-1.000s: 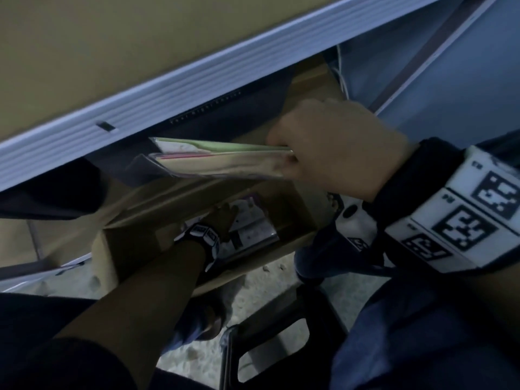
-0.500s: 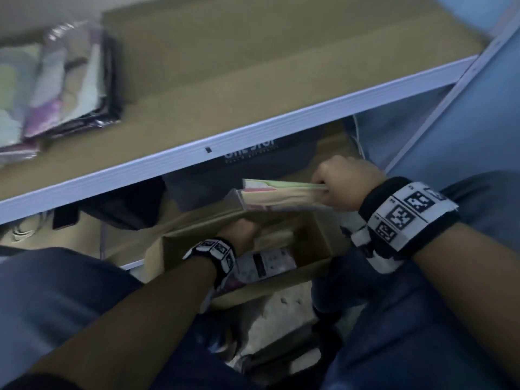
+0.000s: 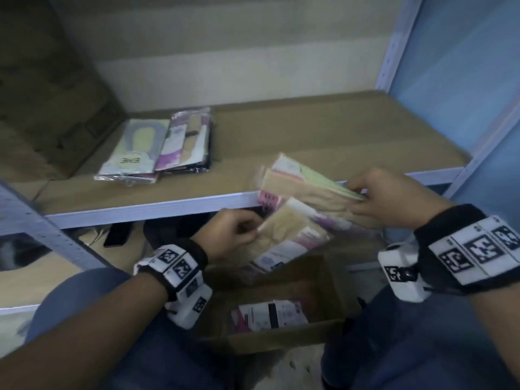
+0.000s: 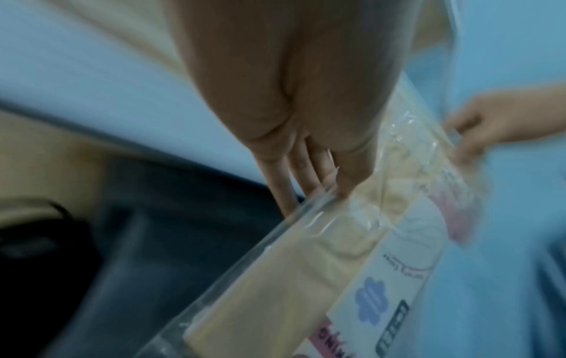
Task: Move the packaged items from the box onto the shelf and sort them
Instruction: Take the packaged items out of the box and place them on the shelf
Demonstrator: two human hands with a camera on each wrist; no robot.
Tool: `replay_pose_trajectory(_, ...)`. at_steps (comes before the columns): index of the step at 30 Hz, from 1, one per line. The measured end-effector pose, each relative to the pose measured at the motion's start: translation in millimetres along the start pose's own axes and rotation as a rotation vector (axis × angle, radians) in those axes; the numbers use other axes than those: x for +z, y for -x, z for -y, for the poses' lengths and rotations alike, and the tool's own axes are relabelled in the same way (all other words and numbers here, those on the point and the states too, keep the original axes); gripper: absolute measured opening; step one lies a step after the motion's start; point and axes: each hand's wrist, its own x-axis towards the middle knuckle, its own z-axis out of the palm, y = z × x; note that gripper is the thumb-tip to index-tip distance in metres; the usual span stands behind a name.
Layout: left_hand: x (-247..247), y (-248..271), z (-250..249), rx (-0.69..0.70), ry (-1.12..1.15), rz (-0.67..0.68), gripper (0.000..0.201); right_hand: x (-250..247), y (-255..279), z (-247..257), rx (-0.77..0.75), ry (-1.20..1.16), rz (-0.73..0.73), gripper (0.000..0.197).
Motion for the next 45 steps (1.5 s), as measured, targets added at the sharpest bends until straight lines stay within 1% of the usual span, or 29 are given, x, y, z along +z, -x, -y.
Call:
replay_pose_trajectory(2, -32, 6, -5, -0.016, 0.081, -0.126, 0.012, -17, -7, 11, -0.044, -0.103, -0.092, 0.01)
replay_pose_trajectory(4, -63, 12, -7, -0.052, 0.14, -0.239, 0.011, -29, -15, 26, -0.082, -0.204, -0.189, 0.008)
replay_pose_trajectory(5, -78, 15, -6, -0.064, 0.174, -0.308, 0.011, -33, -20, 34, -0.102, -0.253, -0.235, 0.009)
replay_pose_trajectory(7, -106, 22, -2, -0.092, 0.253, -0.456, 0.014, -36, -32, 54, -0.128, -0.372, -0.299, 0.016)
replay_pose_trajectory(9, -133, 31, 3, -0.128, 0.332, -0.589, 0.018, -37, -47, 73, -0.144, -0.512, -0.324, 0.025)
replay_pose_trajectory(12, -171, 43, 10, -0.184, 0.389, -0.726, 0.013, -34, -74, 105, -0.156, -0.636, -0.314, 0.022)
replay_pose_trajectory(15, -200, 53, 19, -0.25, 0.442, -0.813, 0.012, -24, -100, 136, -0.155, -0.762, -0.327, 0.012)
replay_pose_trajectory(17, -215, 56, 30, -0.314, 0.448, -0.858, 0.011, -13, -119, 153, -0.147, -0.872, -0.315, 0.018)
replay_pose_trajectory(19, -226, 53, 47, -0.391, 0.501, -0.907, 0.011, 1, -139, 168, -0.12, -0.938, -0.289, 0.021)
replay_pose_trajectory(21, -234, 46, 68, -0.46, 0.562, -0.955, 0.014, 16, -161, 179, -0.059, -0.967, -0.259, 0.015)
replay_pose_trajectory(24, -234, 34, 98, -0.556, 0.604, -1.008, 0.026, 36, -191, 189, 0.034, -1.0, -0.185, 0.02)
replay_pose_trajectory(26, -231, 23, 113, -0.626, 0.623, -1.048, 0.028, 44, -205, 195, 0.08, -0.969, -0.183, 0.009)
replay_pose_trajectory(27, -230, 18, 120, -0.665, 0.617, -1.065, 0.029, 46, -211, 197, 0.093, -0.936, -0.201, 0.007)
replay_pose_trajectory(28, -229, 14, 125, -0.705, 0.593, -1.075, 0.029, 48, -216, 200, 0.101, -0.892, -0.216, 0.007)
replay_pose_trajectory(30, -229, 7, 134, -0.755, 0.5, -1.064, 0.021, 50, -222, 203, 0.115, -0.786, -0.227, 0.016)
replay_pose_trajectory(32, -233, 2, 133, -0.758, 0.426, -1.003, 0.013, 54, -229, 205, 0.12, -0.683, -0.201, 0.021)
replay_pose_trajectory(34, -236, -4, 130, -0.759, 0.413, -0.911, 0.02, 57, -234, 207, 0.124, -0.596, -0.141, 0.031)
replay_pose_trajectory(36, -240, -10, 124, -0.755, 0.394, -0.844, 0.028, 56, -234, 207, 0.133, -0.554, -0.085, 0.036)
replay_pose_trajectory(39, -244, -11, 116, -0.753, 0.266, -0.738, 0.025, 53, -228, 199, 0.097, -0.507, -0.03, 0.039)
replay_pose_trajectory(40, -245, -9, 112, -0.753, 0.209, -0.687, 0.028, 53, -226, 195, 0.079, -0.496, -0.017, 0.039)
replay_pose_trajectory(43, -244, 0, 97, -0.734, 0.02, -0.547, 0.046, 53, -215, 183, 0.026, -0.518, -0.04, 0.036)
replay_pose_trajectory(45, -239, 8, 82, -0.712, -0.095, -0.502, 0.053, 52, -202, 175, -0.003, -0.551, -0.081, 0.039)
